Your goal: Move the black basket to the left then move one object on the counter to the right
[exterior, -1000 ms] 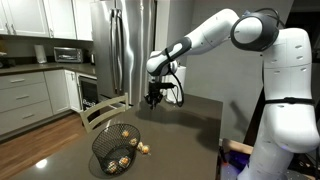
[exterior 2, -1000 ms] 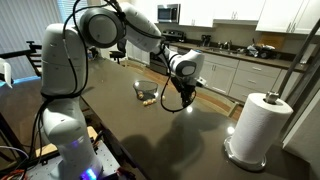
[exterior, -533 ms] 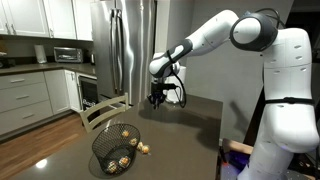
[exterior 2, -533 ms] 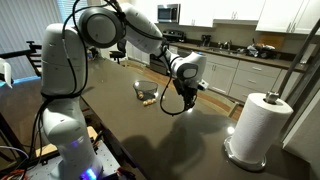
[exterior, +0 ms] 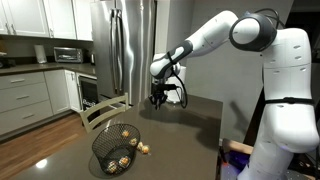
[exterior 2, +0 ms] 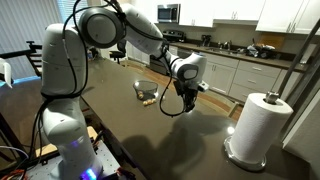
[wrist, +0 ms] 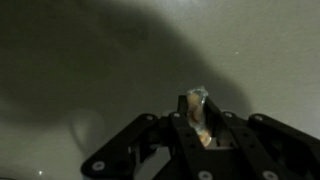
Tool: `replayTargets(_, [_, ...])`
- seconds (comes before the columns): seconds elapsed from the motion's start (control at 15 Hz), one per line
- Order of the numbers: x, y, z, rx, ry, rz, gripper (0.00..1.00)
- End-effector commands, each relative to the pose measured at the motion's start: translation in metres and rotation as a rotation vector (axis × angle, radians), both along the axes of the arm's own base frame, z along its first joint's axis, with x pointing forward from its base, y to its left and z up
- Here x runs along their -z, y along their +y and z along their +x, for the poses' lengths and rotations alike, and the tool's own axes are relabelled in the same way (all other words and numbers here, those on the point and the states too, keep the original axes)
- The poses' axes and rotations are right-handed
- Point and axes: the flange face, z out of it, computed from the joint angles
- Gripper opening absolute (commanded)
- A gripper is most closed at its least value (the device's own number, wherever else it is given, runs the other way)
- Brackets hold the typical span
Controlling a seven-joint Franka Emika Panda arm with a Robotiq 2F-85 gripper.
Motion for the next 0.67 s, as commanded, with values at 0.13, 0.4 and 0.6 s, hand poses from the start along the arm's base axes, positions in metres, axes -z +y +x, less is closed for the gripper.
replayTargets(0.13, [0.0003, -0.0013, -0.0019, 0.028, -0.008, -0.023, 0.56])
replayTargets(0.4, [-0.0019, -0.0001, -0.0022, 0.025, -0.013, -0.023, 0.82])
replayTargets(0.6, [-0.0071, 0.0044, -0.0031, 0.013, -0.026, -0.024, 0.98])
